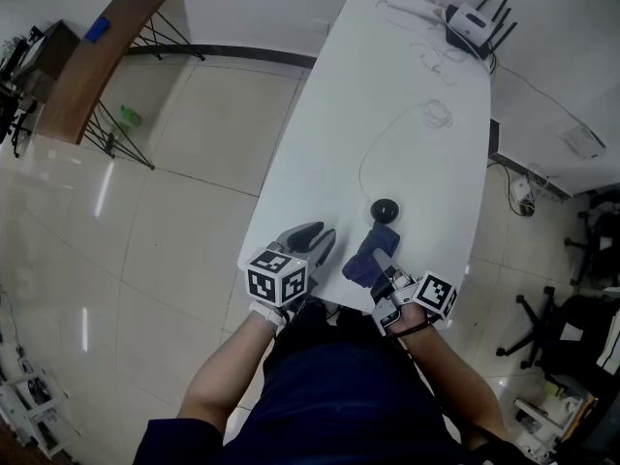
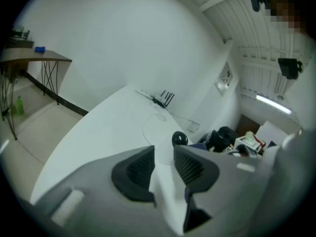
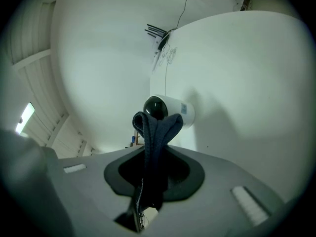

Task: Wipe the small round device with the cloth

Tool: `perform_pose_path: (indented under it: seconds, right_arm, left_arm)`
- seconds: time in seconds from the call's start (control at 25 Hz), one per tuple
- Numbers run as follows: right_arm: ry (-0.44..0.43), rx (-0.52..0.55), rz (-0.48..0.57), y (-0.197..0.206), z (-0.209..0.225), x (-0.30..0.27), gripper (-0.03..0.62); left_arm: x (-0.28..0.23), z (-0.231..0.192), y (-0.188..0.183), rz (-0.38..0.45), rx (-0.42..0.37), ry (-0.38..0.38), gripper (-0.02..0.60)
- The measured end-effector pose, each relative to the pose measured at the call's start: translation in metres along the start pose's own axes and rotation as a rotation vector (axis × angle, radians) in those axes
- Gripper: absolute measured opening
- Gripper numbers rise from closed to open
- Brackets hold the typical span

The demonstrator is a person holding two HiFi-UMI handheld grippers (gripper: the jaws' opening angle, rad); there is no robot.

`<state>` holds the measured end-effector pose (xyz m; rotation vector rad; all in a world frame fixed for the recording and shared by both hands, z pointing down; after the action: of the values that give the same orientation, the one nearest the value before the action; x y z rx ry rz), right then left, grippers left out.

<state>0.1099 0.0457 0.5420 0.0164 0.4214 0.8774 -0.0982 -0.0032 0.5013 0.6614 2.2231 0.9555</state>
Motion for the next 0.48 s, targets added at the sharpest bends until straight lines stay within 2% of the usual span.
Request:
perform_pose_path:
  seconds: [0.32,0.48]
  right_arm:
    - [0.049,-0.074,0.126,-0.026,0.003,0.020,0.072]
    - [0.027,0.083,0.151,-0.058,-0.006,0.021,0.072]
  left_arm:
    - [-0.004,0.007,0.004,-0.016,-0.004,0.013,0.121]
    - [-0.003,0.006,0.003,-0.014,-0.003,0.005,0.121]
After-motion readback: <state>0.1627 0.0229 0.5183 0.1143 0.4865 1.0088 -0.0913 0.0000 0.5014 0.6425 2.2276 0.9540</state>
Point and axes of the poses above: the fingertips, and each gripper's own axes: x backward along the fingers, z to its right, y out of its underside, the point moved 7 cm from there along x, backward along the fingers, and after that the axes turned 6 degrees about z, right-handed, at the moved point
